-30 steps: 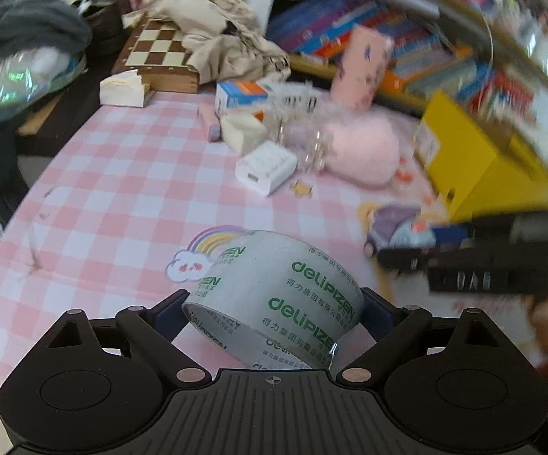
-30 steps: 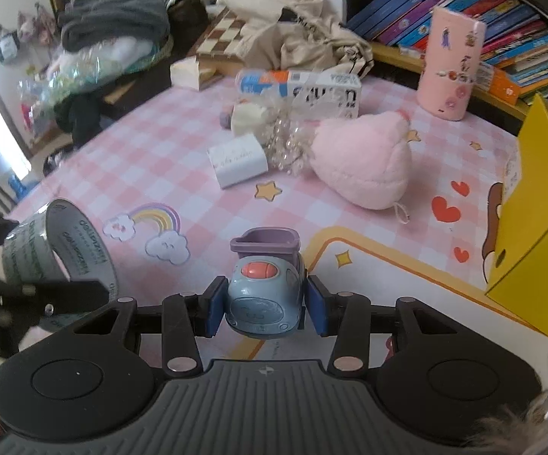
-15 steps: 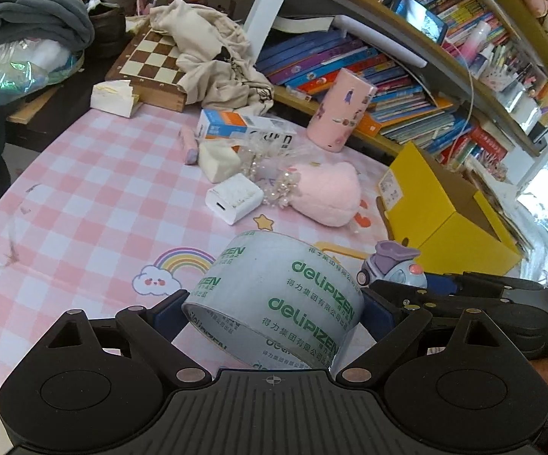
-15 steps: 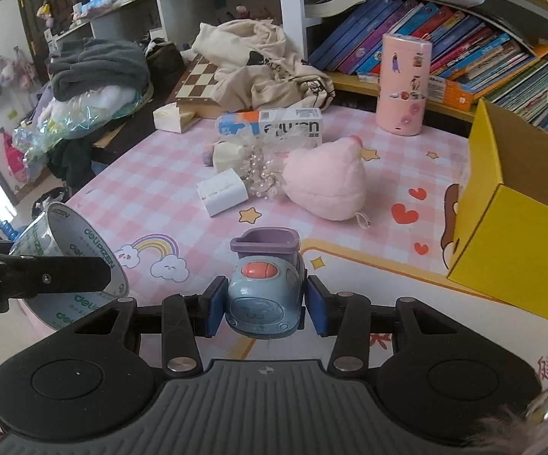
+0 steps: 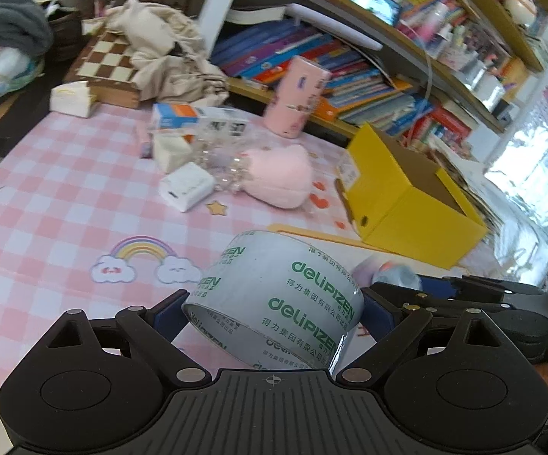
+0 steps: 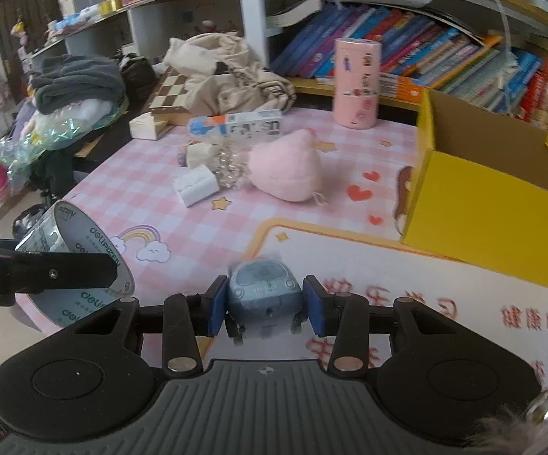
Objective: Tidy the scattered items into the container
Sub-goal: 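Carry the toy car and tape roll with both tools over the yellow box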
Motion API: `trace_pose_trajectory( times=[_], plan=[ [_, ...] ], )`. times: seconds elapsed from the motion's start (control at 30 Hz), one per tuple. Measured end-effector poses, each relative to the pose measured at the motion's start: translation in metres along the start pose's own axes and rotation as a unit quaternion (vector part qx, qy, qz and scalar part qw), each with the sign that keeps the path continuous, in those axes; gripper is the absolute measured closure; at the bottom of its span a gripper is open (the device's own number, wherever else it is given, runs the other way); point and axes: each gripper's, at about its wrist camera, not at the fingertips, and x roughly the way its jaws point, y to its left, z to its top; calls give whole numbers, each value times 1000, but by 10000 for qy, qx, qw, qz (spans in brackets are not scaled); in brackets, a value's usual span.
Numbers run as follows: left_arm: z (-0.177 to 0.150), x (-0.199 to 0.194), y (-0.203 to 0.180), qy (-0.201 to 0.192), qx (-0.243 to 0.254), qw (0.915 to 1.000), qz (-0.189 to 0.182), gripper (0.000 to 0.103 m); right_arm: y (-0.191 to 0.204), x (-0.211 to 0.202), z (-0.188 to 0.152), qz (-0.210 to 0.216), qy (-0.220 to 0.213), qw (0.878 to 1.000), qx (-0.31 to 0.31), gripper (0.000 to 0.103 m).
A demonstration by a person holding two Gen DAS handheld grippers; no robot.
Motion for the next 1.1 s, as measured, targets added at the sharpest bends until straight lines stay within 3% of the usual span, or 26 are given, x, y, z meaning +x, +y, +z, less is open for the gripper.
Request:
trace_pose_trajectory(
  times=[0.2,0.57,1.1],
  plan=[
    [-6,5,-9,86,50,9999,-86,9,-10,-12,-15,-319,-82,9994,145,64],
    [-8,11,-34,205,314,9989,-286,9,-30,-40,-29,-433,-175,9978,471,64],
    [-2,48,-102,423,861,9934,-636,9,-95,-68,-44,-858,-291,9912,966,64]
  ],
)
